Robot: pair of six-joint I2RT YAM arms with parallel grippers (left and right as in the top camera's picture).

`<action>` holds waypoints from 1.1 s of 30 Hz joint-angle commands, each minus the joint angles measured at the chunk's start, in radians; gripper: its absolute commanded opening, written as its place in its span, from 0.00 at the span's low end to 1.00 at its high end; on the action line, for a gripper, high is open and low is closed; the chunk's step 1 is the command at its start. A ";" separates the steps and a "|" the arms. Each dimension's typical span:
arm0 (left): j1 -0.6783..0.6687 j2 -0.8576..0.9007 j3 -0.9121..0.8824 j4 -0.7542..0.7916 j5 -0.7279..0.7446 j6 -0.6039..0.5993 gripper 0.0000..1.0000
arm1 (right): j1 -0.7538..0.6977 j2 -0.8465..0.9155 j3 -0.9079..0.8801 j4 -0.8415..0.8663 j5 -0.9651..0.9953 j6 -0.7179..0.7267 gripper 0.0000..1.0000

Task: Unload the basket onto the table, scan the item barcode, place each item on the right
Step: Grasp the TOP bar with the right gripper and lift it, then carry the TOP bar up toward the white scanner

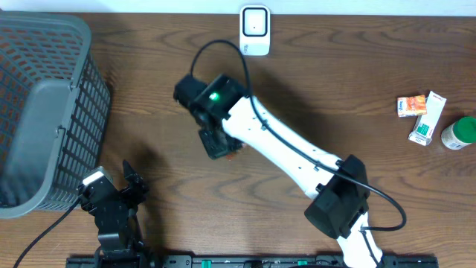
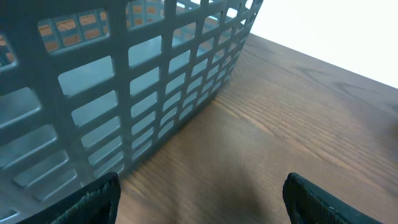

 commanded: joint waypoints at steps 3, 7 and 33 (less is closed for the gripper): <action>0.002 -0.003 -0.008 -0.001 -0.014 -0.006 0.84 | -0.080 -0.001 -0.040 0.087 -0.503 -0.224 0.01; 0.002 -0.003 -0.008 -0.001 -0.014 -0.006 0.84 | -0.129 -0.001 -0.171 0.209 -0.679 -0.278 0.01; 0.002 -0.003 -0.008 -0.001 -0.014 -0.005 0.84 | -0.640 -0.001 -0.479 0.406 -0.263 -0.369 0.99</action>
